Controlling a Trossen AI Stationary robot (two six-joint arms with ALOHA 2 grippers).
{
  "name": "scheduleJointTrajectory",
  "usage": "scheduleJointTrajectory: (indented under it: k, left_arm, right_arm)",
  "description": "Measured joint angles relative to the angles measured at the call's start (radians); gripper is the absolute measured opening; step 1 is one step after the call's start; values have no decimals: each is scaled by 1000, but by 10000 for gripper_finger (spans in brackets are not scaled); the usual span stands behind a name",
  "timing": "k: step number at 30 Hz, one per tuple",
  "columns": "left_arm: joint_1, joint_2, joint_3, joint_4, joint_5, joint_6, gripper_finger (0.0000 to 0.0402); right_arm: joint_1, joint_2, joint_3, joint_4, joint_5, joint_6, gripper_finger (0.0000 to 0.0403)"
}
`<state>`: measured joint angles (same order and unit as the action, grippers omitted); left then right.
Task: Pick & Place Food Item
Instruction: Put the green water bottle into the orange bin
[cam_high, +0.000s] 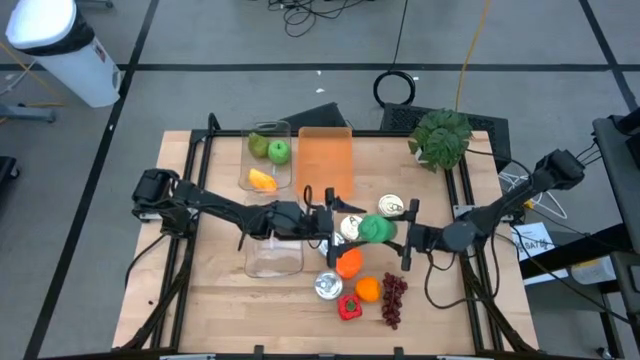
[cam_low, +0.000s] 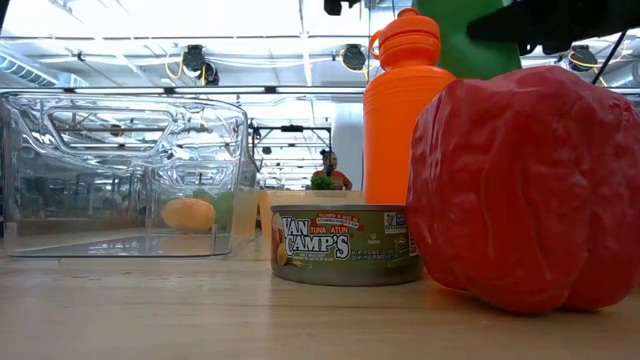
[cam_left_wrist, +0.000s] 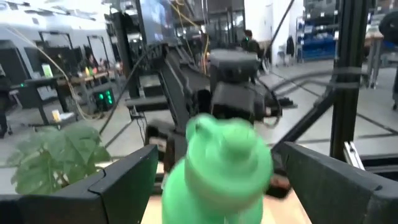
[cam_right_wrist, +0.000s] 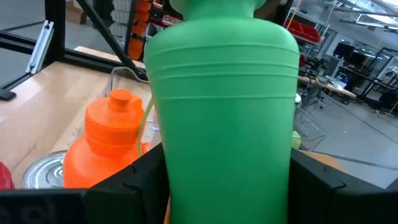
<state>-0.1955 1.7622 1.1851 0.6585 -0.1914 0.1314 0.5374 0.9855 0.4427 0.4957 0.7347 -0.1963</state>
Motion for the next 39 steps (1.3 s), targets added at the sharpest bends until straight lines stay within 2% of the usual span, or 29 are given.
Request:
scheduleJointTrajectory:
  k: [7, 18, 21, 26, 29, 34, 39]
  left_arm:
    - [21, 0, 0, -9, 6, -25, 351]
    - [30, 0, 0, -27, 11, -52, 346]
    - [34, 0, 0, -28, 15, -77, 313]
    - [45, -1, 0, -42, 47, -106, 224]
    - [50, -2, 0, -48, 52, -110, 222]
    - [37, -19, 0, -65, -20, -99, 222]
    - [31, -100, -1, -165, -95, -70, 222]
  right_arm:
    - [-40, 44, 0, 25, -3, 13, 223]
    - [-43, 45, 1, 39, -33, 22, 223]
    - [-47, 45, 1, 39, -41, 27, 226]
    - [-61, 45, 1, 37, -51, 46, 222]
    - [-66, 45, 1, 35, -54, 54, 224]
    - [-65, 39, 1, 35, -56, 80, 253]
    - [-61, 7, 3, 40, -42, 104, 299]
